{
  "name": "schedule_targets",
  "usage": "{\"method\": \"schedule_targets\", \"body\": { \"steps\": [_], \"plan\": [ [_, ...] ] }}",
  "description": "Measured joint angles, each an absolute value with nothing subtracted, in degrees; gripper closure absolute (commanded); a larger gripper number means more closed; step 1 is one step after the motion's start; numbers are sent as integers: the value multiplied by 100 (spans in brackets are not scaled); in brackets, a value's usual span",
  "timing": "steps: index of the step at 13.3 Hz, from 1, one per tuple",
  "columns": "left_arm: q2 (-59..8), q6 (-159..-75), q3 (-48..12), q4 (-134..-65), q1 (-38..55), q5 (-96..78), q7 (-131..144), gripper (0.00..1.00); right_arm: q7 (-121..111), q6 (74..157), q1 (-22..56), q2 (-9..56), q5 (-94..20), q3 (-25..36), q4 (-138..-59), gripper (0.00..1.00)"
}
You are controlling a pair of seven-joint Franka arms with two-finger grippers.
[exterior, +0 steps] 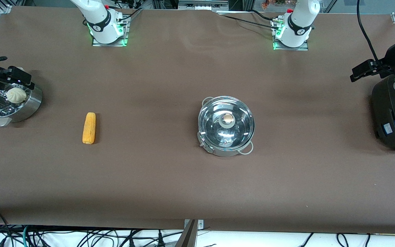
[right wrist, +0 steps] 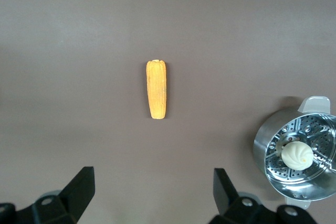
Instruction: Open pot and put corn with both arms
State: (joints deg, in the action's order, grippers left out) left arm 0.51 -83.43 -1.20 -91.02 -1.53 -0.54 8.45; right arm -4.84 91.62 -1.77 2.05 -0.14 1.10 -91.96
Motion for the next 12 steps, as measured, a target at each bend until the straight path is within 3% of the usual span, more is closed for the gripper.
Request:
{"method": "schedule_targets", "body": {
  "steps": [12],
  "plan": [
    [51,-8342,-108,-9102,-161,-54,845,0,-480,9240,-189,242,20,157,-9196,0]
  ]
}}
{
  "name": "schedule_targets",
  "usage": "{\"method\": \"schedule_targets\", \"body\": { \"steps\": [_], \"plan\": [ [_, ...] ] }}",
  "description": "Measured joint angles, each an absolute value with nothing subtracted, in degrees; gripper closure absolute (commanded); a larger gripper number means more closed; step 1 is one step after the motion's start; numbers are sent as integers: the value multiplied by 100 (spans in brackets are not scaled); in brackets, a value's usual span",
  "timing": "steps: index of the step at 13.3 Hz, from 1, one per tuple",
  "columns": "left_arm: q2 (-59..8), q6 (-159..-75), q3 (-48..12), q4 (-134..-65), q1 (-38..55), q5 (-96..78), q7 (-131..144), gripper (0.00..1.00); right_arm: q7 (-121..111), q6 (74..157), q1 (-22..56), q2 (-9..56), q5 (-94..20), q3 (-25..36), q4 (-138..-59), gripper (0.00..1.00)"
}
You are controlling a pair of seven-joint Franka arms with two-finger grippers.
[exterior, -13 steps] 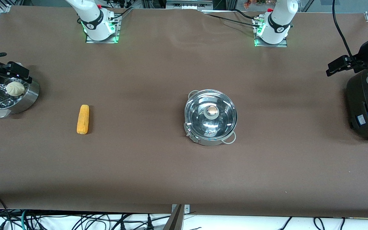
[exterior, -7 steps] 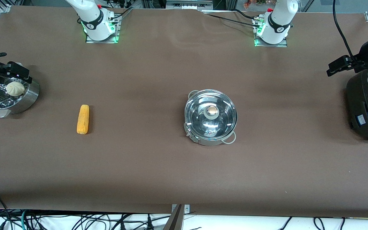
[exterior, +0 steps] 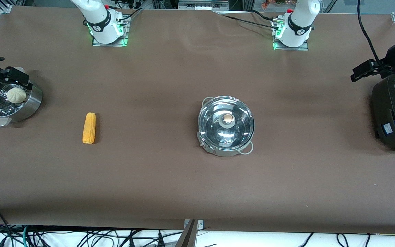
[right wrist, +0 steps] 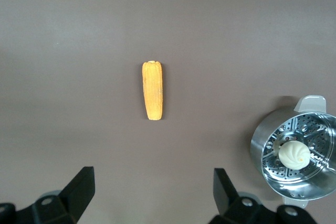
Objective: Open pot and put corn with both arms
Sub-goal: 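Reach the right gripper to the corn while the left gripper reaches the lid knob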
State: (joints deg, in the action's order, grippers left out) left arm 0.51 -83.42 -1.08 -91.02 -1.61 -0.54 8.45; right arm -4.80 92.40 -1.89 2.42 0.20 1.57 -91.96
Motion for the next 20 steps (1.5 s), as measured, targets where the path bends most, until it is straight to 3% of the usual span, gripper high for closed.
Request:
{"method": "schedule_targets", "body": {
  "steps": [12,17,20],
  "plan": [
    [11,-8347,-96,-9102,-171,-54,845,0,-470,9952,-235,1217,-171,172,-9195,0],
    [-393,-8548,-140,-9241,-176,-59,832,0,-428,10824,65,1883,-10,144,-9241,0],
    [-482,-8653,-406,-9307,-168,-293,772,0,-260,12168,200,2350,-8,138,-9762,0]
  ]
}}
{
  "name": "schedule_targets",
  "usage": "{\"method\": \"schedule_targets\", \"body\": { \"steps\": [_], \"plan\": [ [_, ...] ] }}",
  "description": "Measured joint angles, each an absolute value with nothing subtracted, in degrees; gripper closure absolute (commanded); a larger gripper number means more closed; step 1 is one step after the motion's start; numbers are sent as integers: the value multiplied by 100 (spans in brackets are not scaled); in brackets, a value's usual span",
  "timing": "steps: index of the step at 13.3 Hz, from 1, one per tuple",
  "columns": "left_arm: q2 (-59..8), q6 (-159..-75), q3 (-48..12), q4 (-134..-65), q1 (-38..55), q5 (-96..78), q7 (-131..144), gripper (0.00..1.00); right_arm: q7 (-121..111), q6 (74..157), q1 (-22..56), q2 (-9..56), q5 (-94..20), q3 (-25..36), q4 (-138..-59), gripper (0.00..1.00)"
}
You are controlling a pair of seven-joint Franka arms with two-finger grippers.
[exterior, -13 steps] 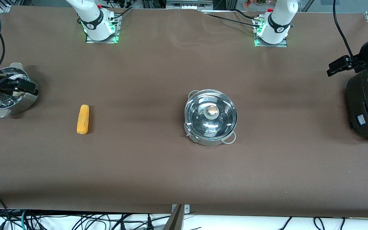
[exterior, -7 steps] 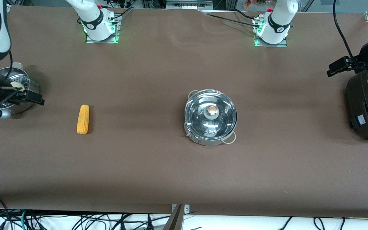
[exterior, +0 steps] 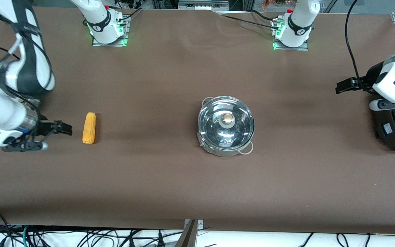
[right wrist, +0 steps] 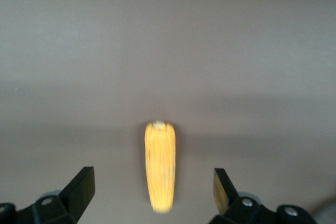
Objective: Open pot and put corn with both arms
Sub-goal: 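Reach the right gripper to the corn while the left gripper reaches the lid knob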
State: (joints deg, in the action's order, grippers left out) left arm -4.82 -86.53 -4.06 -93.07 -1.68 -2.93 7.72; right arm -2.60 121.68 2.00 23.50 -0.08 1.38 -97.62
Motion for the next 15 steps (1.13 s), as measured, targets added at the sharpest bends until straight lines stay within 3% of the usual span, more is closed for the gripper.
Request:
{"method": "schedule_targets", "body": {
  "steps": [5,15],
  "plan": [
    [-752,-9416,-1316,-9358,79,-315,1670,0,-221,13513,285,2711,-6,135,-10455,0],
    [-2135,-10951,-1459,-9335,1605,-320,3190,0,-221,14694,296,2718,-6,135,-11577,0]
  ]
}}
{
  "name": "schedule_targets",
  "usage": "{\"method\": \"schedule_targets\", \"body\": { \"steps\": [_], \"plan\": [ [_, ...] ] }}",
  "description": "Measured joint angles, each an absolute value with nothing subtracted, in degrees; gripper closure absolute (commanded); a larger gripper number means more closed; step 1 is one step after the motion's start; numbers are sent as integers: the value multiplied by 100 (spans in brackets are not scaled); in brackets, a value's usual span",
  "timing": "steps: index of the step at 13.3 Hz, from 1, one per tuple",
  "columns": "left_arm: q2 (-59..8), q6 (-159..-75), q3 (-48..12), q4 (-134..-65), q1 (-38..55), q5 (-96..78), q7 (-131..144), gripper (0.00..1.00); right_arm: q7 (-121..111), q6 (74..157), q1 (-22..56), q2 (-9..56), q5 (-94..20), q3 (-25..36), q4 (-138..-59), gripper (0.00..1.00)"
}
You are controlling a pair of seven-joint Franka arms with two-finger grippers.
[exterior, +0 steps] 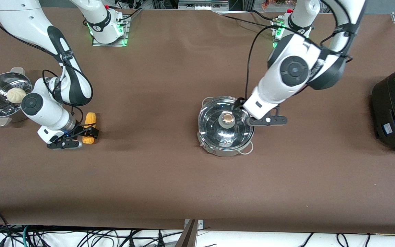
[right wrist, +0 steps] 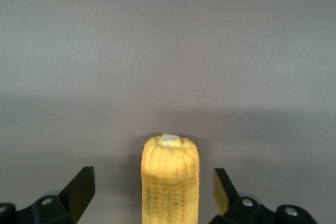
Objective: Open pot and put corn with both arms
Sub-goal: 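Grasp the corn with the right gripper while the left gripper grasps the knob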
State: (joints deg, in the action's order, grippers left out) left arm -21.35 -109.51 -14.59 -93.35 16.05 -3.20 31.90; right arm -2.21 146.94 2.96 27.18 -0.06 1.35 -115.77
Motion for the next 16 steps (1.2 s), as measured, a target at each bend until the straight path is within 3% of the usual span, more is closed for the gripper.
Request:
{"method": "schedule_targets", "body": {
  "steps": [6,8,16],
  "plan": [
    [-2682,-11326,-1454,-9044,2199,-218,3993,0,-221,14966,283,2717,-6,158,-11884,0],
    [-2798,-11350,-1443,-8974,2219,-149,4004,8,-236,14980,247,2717,-6,170,-11935,0],
    [-2983,-11666,-1296,-8914,2219,-120,3996,9,-351,15127,58,2722,-6,194,-12183,0]
  ]
}}
